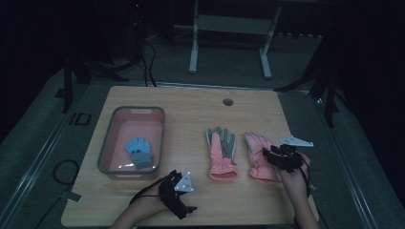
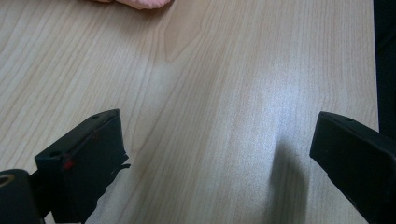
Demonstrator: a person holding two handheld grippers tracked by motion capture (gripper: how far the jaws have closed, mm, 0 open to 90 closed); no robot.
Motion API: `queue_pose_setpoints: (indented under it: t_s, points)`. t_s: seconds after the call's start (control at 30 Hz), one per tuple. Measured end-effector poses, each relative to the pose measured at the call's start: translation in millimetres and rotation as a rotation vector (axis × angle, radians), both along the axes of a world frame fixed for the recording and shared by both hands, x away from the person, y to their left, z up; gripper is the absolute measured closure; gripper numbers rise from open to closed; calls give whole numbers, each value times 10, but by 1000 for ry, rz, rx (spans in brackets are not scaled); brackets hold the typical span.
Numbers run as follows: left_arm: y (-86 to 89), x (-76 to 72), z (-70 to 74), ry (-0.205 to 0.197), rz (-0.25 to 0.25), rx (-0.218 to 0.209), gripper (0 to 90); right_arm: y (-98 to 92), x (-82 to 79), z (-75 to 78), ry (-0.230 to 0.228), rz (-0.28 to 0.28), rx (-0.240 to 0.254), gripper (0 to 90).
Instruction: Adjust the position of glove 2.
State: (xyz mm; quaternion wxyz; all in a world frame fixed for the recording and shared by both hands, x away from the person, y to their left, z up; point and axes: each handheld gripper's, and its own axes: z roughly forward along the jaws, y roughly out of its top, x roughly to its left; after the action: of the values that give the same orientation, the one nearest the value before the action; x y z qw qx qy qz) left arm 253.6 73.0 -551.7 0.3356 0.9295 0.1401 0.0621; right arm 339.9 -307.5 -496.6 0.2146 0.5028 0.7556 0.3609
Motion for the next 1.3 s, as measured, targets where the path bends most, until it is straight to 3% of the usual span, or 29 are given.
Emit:
queue_pose_setpoints:
  t_s: [0.1,0.27,0.33,0.47,0.7,0.73,0.77,0.87,0.97,1.17,1.3]
  points:
    - [-1,0,0,1,0,0,33,-78,52,-7,24,51,19,511]
    - [3,1,5,-3,4,1,32,-117,68,-89,51,46,23,502]
    - [10,4,15,-7,6,-2,33,-94,38,-216,76,45,43,496]
    - [12,0,14,-5,9,-1,33,-67,31,-320,76,30,32,506]
    - [13,5,-1,-10,7,13,33,-43,52,-418,68,44,18,581]
    - [13,6,-3,-10,7,15,33,-42,56,-425,78,57,27,680]
    - [13,5,-5,-11,6,16,33,-42,56,-425,78,57,27,680]
    - [11,1,-7,-12,6,17,32,1,49,-410,83,48,4,796]
    - [11,2,-6,-17,7,19,32,20,13,-383,78,14,25,861]
    - [11,6,-7,-15,8,18,33,85,-46,-229,49,-12,22,880]
    - [4,-5,-5,-18,1,21,33,226,-91,42,3,-36,33,881]
